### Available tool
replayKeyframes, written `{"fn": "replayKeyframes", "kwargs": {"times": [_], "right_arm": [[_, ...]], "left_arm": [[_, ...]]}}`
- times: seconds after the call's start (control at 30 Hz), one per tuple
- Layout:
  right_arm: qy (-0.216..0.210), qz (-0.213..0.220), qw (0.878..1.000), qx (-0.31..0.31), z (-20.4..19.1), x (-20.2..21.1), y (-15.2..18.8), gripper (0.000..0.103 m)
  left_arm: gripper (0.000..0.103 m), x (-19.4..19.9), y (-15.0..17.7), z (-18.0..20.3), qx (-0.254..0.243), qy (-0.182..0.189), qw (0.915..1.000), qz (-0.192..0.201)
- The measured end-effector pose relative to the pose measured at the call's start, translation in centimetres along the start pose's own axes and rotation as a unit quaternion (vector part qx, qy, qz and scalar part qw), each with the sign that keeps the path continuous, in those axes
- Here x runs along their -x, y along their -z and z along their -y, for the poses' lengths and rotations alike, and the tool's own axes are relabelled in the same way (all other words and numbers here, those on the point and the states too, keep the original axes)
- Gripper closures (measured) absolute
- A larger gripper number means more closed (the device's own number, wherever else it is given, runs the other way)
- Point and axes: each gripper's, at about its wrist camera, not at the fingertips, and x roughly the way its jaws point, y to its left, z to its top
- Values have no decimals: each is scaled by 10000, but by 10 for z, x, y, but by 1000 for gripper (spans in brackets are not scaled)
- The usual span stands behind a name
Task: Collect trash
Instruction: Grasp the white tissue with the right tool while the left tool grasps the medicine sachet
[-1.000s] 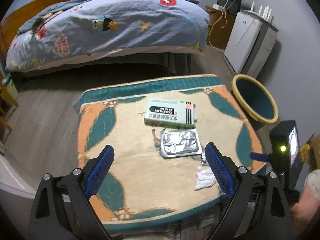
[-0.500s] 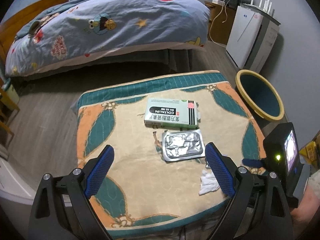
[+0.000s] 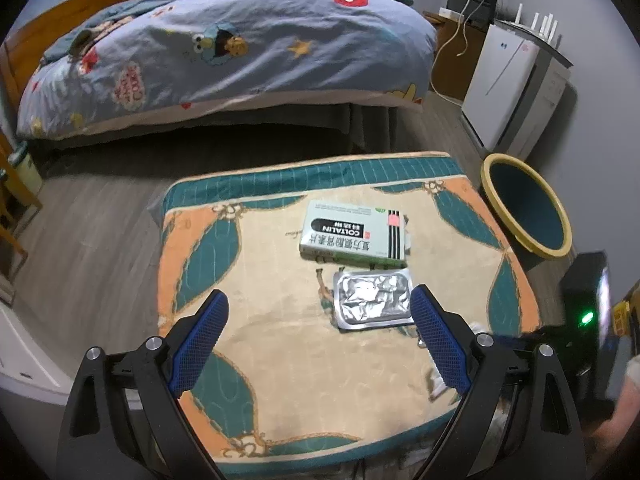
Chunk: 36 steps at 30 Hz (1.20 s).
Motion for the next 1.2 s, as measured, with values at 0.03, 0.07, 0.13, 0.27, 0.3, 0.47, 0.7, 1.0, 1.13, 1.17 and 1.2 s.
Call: {"fn": "replayKeyframes", "kwargs": {"times": [0.03,0.07,0.13,0.27,0.3,0.47,0.7,1.0,1.13,1.17,1.2], "right_arm": [[-26,68,9999,-76,4,6,-2,92],[-83,167,9997,-171,7,14,-4,92],[-157,316,9988,-347,16,30,-9,92],[-103,538,9980,-306,26,63,-28,92],[-108,602,9977,-301,29,71,-33,92],[148,939,9954,-94,58,112,-55,92],[-125,1052,9931,-496,104,105,-59,92],[-358,881,9918,-849,124,91,-65,92],[-418,904,9916,-822,126,91,-65,92],[-452,895,9917,-809,126,91,-65,92],[-452,888,9918,-797,126,90,-65,92]], "left_arm": [[11,0,0,0,7,-21,10000,9],[11,0,0,1,27,-11,10000,13],[11,0,0,3,32,22,10000,6],[11,-1,0,10,-97,-32,9999,-4],[11,-2,0,12,-116,-22,9999,2],[11,-7,1,21,-262,-49,9996,-22],[11,-30,9,46,-650,6,9974,-308],[11,-78,27,93,-1081,421,9892,-895],[11,-101,38,115,-1221,532,9844,-1151],[11,-106,40,120,-1250,546,9835,-1188],[11,-111,42,124,-1269,566,9827,-1226]]}}
